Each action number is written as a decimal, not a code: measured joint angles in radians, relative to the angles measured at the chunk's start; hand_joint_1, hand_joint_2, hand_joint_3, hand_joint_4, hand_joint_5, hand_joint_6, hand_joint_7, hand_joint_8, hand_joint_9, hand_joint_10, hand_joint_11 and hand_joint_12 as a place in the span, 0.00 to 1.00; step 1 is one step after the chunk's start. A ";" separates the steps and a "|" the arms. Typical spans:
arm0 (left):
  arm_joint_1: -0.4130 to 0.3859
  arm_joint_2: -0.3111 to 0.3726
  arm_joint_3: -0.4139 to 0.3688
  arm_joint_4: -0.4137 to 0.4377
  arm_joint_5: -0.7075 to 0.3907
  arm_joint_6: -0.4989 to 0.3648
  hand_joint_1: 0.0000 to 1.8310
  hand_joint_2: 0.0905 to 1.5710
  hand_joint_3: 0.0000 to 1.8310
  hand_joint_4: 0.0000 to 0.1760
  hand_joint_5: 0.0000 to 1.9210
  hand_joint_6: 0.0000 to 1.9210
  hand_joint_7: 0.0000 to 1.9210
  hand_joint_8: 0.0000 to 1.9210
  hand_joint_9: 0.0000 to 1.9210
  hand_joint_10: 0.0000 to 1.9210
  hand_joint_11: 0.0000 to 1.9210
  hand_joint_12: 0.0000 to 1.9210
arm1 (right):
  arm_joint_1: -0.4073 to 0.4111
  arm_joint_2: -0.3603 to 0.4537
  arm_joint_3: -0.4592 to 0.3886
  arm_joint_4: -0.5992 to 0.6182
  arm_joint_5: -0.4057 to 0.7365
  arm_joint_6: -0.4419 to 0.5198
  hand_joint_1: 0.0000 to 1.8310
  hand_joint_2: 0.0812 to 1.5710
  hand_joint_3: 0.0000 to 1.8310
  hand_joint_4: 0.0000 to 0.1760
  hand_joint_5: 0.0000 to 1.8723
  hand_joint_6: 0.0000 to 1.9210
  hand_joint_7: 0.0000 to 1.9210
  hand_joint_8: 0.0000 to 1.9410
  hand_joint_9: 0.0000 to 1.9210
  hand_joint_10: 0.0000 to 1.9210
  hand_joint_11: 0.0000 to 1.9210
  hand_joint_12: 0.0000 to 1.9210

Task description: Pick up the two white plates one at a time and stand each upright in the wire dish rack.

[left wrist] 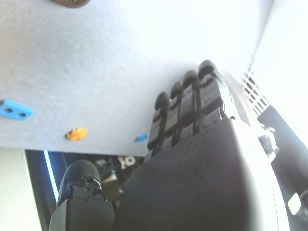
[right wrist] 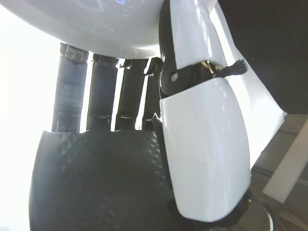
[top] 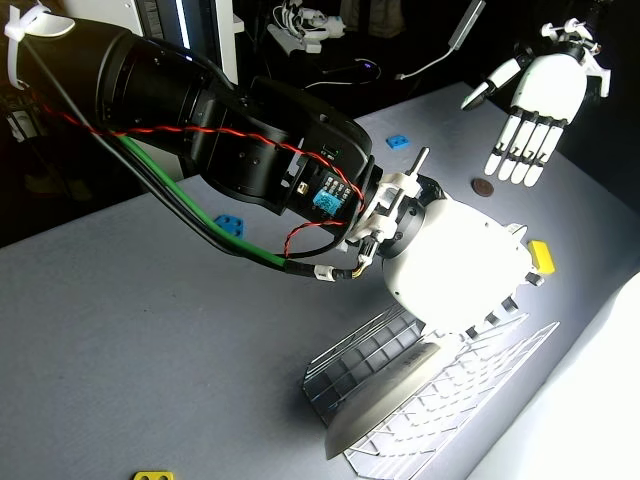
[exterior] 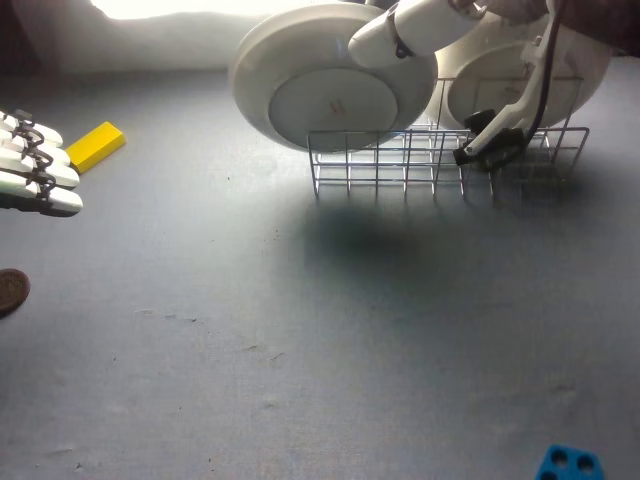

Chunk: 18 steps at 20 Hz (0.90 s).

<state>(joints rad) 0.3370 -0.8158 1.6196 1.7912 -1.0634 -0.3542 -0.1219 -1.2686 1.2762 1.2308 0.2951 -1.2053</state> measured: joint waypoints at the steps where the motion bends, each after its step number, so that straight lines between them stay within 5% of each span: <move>1: 0.000 0.000 0.000 0.000 0.000 0.000 0.00 0.66 0.00 0.00 0.03 0.00 0.01 0.00 0.00 0.00 0.00 0.00 | -0.002 0.000 0.000 0.000 0.000 0.000 0.76 0.66 0.00 0.00 0.54 0.45 0.58 0.38 0.55 0.53 0.47 0.56; 18: -0.007 0.002 -0.012 0.002 -0.001 0.000 0.00 0.66 0.00 0.00 0.04 0.00 0.02 0.00 0.01 0.00 0.00 0.00 | -0.019 0.024 0.010 -0.031 -0.032 -0.002 0.76 0.66 0.00 0.00 0.53 0.48 0.59 0.36 0.55 0.51 0.48 0.54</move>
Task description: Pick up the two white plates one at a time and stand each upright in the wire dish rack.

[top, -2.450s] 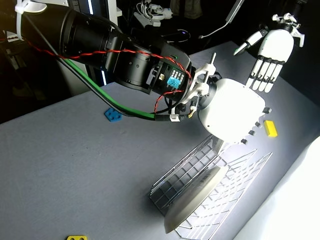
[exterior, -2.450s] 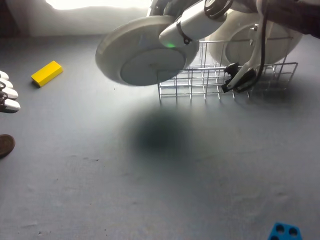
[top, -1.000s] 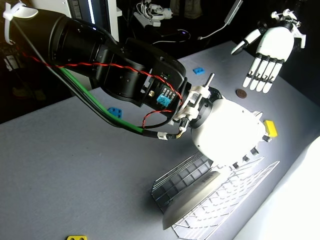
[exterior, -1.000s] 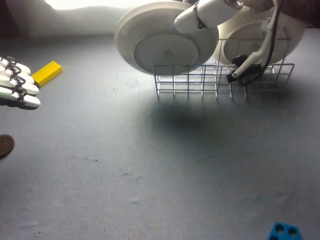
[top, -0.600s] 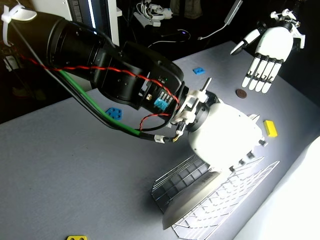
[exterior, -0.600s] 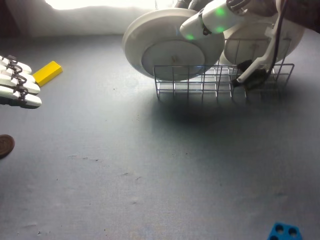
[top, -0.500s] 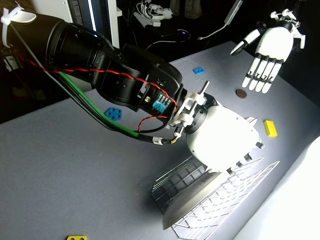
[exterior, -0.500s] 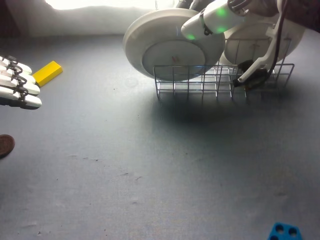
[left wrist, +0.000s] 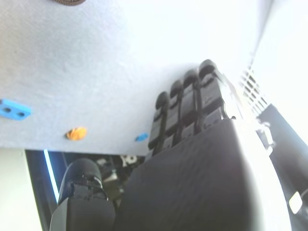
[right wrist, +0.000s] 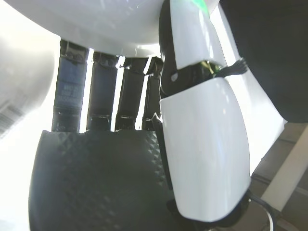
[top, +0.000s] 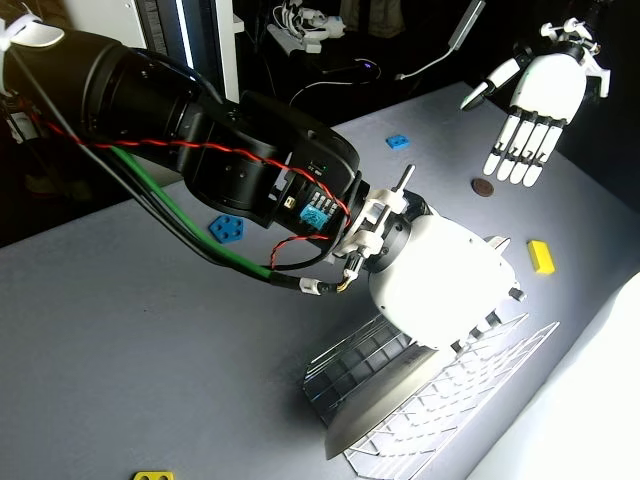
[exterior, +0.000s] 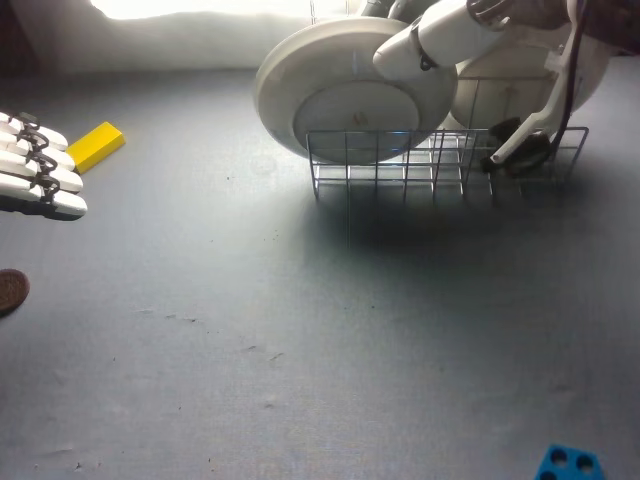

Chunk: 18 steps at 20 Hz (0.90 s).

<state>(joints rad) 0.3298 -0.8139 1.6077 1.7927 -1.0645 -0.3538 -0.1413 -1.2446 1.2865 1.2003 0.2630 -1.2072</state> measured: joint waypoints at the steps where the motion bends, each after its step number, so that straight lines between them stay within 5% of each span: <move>1: 0.000 0.000 0.000 -0.002 0.000 0.000 0.00 0.66 0.00 0.00 0.04 0.00 0.02 0.00 0.01 0.00 0.00 0.00 | 0.000 0.000 0.000 0.000 -0.002 0.000 0.76 0.66 0.00 0.00 0.53 0.47 0.58 0.37 0.55 0.52 0.48 0.54; 18: -0.005 0.000 -0.011 0.000 0.003 0.019 0.00 0.66 0.00 0.00 0.03 0.00 0.01 0.00 0.00 0.00 0.00 0.00 | -0.022 0.002 0.000 -0.114 -0.006 0.022 0.76 0.66 0.00 0.00 0.54 0.45 0.58 0.39 0.54 0.53 0.46 0.57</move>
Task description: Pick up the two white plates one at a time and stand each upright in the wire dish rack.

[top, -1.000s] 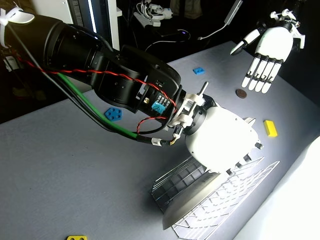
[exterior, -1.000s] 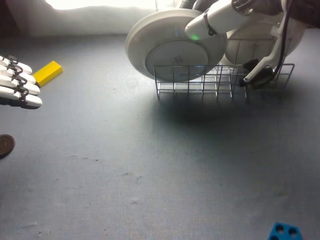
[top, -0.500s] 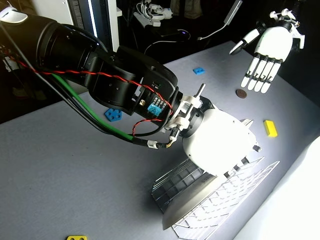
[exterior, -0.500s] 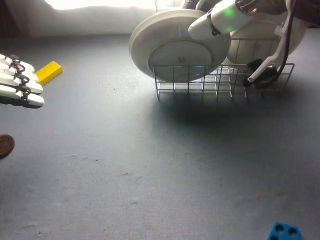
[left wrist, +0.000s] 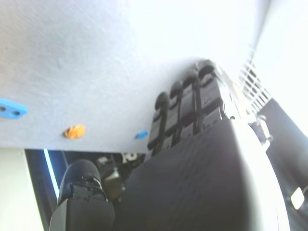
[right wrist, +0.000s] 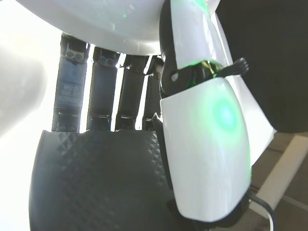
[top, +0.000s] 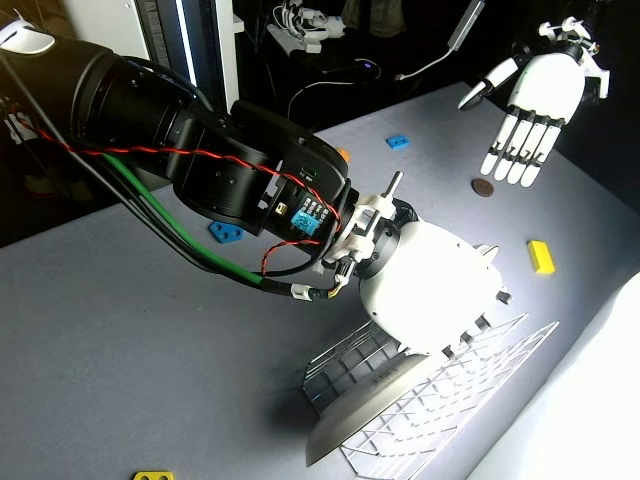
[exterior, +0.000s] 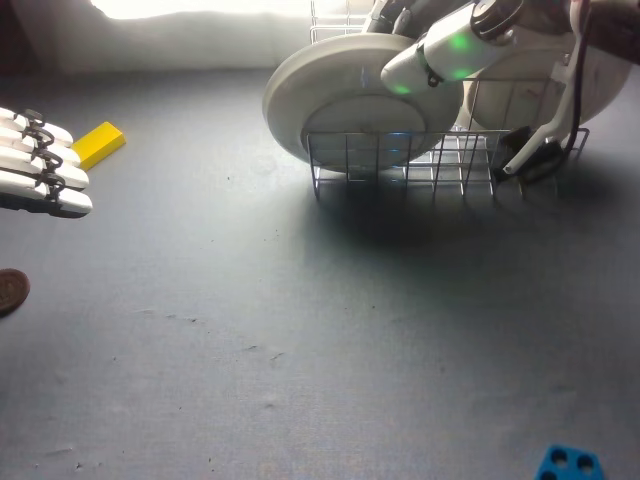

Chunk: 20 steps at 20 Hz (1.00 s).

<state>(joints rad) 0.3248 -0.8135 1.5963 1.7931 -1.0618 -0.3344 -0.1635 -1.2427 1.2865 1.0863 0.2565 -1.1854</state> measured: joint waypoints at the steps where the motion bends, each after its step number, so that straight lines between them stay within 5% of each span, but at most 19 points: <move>1: 0.000 0.000 -0.003 -0.001 0.000 0.001 0.00 0.66 0.00 0.00 0.03 0.00 0.01 0.00 0.00 0.00 0.00 0.00 | 0.000 -0.002 0.000 -0.005 0.000 0.001 0.76 0.67 0.00 0.00 0.51 0.48 0.54 0.44 0.52 0.57 0.43 0.58; 7: -0.009 0.002 -0.016 -0.004 -0.001 0.020 0.00 0.66 0.00 0.00 0.03 0.00 0.01 0.00 0.00 0.00 0.00 0.00 | 0.000 -0.010 0.000 -0.084 -0.003 0.006 0.75 0.70 0.00 0.00 0.46 0.55 0.49 0.52 0.48 0.63 0.36 0.62; 8: -0.009 0.002 -0.016 0.000 -0.001 0.020 0.00 0.65 0.00 0.00 0.03 0.00 0.01 0.00 0.00 0.00 0.00 0.00 | 0.000 -0.010 0.000 -0.092 -0.008 0.006 0.68 0.71 0.00 0.00 0.48 0.55 0.50 0.53 0.45 0.43 0.34 0.63; 9: -0.009 0.002 -0.016 0.002 -0.002 0.020 0.00 0.65 0.00 0.00 0.03 0.00 0.01 0.00 0.00 0.00 0.00 0.00 | 0.000 -0.010 0.000 -0.095 -0.008 0.006 0.68 0.71 0.00 0.00 0.48 0.55 0.50 0.53 0.45 0.43 0.34 0.63; 10: -0.011 0.002 -0.016 0.002 -0.002 0.020 0.00 0.66 0.00 0.00 0.03 0.00 0.02 0.01 0.00 0.00 0.00 0.00 | 0.000 -0.009 0.000 -0.108 -0.009 0.005 0.66 0.70 0.00 0.19 0.50 0.54 0.51 0.52 0.49 0.24 0.33 0.62; 11: -0.011 0.004 -0.019 0.000 0.000 0.022 0.00 0.66 0.00 0.00 0.03 0.00 0.02 0.01 0.00 0.00 0.00 0.00 | 0.000 -0.008 0.000 -0.115 -0.011 0.005 0.66 0.70 0.00 0.19 0.50 0.54 0.51 0.52 0.49 0.24 0.33 0.62; 12: -0.013 0.006 -0.023 -0.001 0.001 0.023 0.00 0.66 0.00 0.00 0.02 0.00 0.01 0.00 0.00 0.00 0.00 0.00 | 0.000 -0.006 0.000 -0.123 -0.015 0.005 0.64 0.71 0.00 0.00 0.50 0.55 0.45 0.28 0.48 0.18 0.29 0.63; 13: -0.013 0.006 -0.023 -0.001 -0.002 0.023 0.00 0.66 0.00 0.00 0.02 0.00 0.01 0.00 0.00 0.00 0.00 0.00 | 0.002 -0.005 0.000 -0.130 -0.016 0.005 0.66 0.66 0.00 0.00 0.44 0.28 0.46 0.16 0.47 0.15 0.27 0.62; 15: -0.013 0.008 -0.029 -0.001 0.000 0.031 0.00 0.66 0.00 0.00 0.03 0.00 0.02 0.00 0.00 0.00 0.00 0.00 | 0.011 -0.003 0.000 -0.141 -0.021 0.006 0.66 0.63 0.00 0.00 0.47 0.07 0.48 0.04 0.47 0.10 0.26 0.62; 20: -0.013 0.013 -0.036 -0.003 -0.002 0.050 0.00 0.66 0.00 0.00 0.03 0.00 0.02 0.00 0.00 0.00 0.00 0.00 | 0.034 0.008 0.000 -0.192 -0.001 0.010 0.65 0.63 0.00 0.00 0.44 0.01 0.45 0.00 0.44 0.06 0.21 0.64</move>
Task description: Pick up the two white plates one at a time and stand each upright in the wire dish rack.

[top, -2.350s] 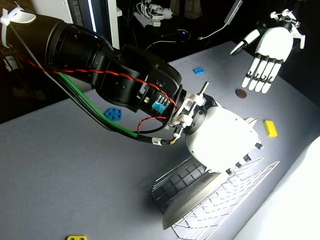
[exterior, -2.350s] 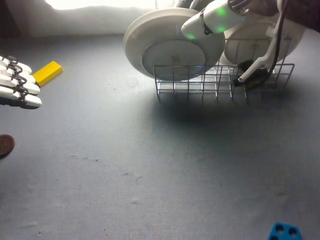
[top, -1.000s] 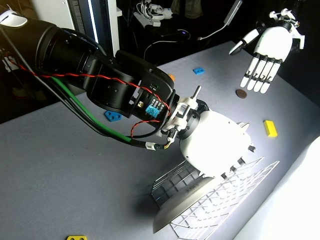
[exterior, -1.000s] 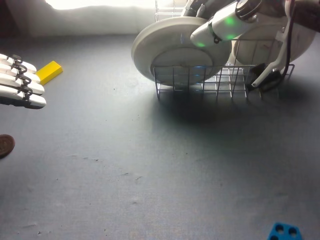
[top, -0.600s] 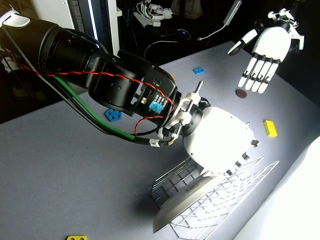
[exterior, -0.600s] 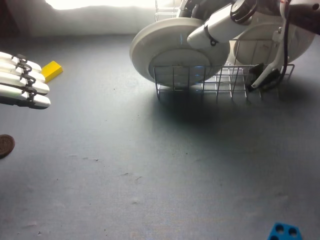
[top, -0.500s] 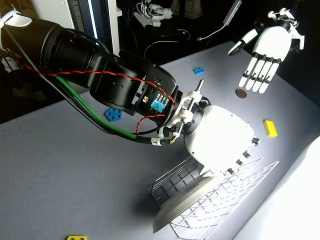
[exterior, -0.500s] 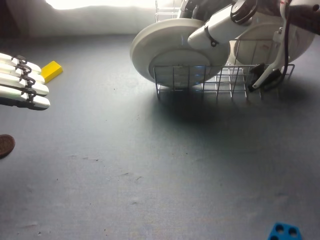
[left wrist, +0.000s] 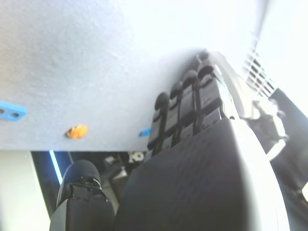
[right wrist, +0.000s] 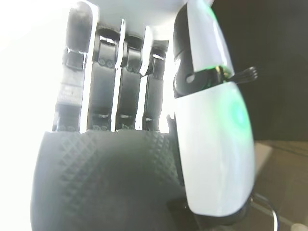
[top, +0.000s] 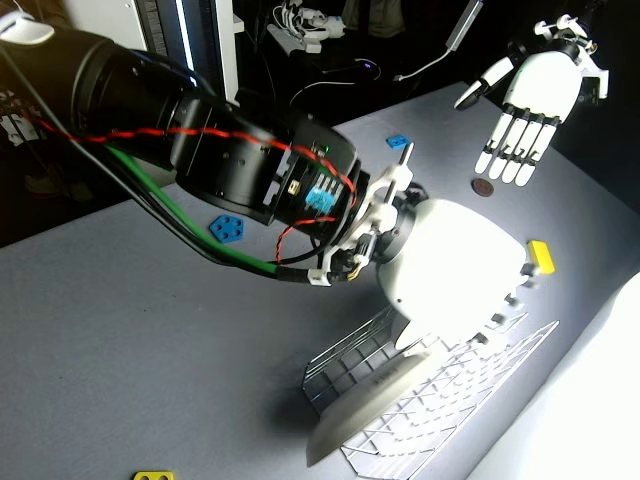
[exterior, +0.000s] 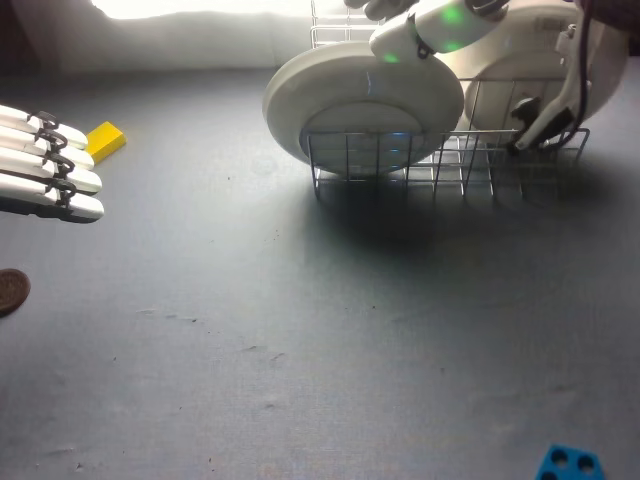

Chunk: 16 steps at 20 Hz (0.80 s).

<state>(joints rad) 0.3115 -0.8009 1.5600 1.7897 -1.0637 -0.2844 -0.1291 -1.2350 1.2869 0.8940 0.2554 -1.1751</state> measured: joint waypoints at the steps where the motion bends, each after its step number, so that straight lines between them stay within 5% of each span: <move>1: 0.000 0.000 0.000 -0.002 0.002 0.003 0.00 0.66 0.00 0.00 0.03 0.00 0.02 0.00 0.00 0.00 0.00 0.00 | 0.000 0.001 0.000 -0.010 -0.001 0.000 0.65 0.63 0.00 0.00 0.43 0.01 0.45 0.00 0.44 0.06 0.21 0.64; 8: -0.003 0.002 -0.022 -0.020 -0.009 0.014 0.00 0.66 0.00 0.00 0.03 0.00 0.02 0.00 0.01 0.00 0.00 0.00 | 0.035 0.019 -0.014 -0.188 -0.010 0.002 0.64 0.64 0.00 0.00 0.42 0.00 0.44 0.00 0.43 0.05 0.19 0.66; 11: -0.008 0.006 -0.046 -0.016 -0.002 0.014 0.00 0.66 0.00 0.00 0.02 0.00 0.01 0.00 0.00 0.00 0.00 0.00 | 0.028 0.081 -0.105 -0.444 0.072 -0.006 0.63 0.63 0.00 0.00 0.42 0.00 0.43 0.00 0.42 0.04 0.18 0.65; 16: -0.007 0.021 -0.109 0.031 -0.021 0.006 0.00 0.66 0.00 0.00 0.03 0.00 0.02 0.00 0.01 0.00 0.00 0.00 | -0.036 0.210 -0.241 -0.486 0.114 -0.137 0.64 0.63 0.00 0.00 0.41 0.00 0.42 0.00 0.41 0.03 0.15 0.68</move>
<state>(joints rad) 0.3042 -0.7799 1.4506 1.8210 -1.0851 -0.2779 -0.1650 -1.0252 1.0462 0.4076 0.3691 -1.3125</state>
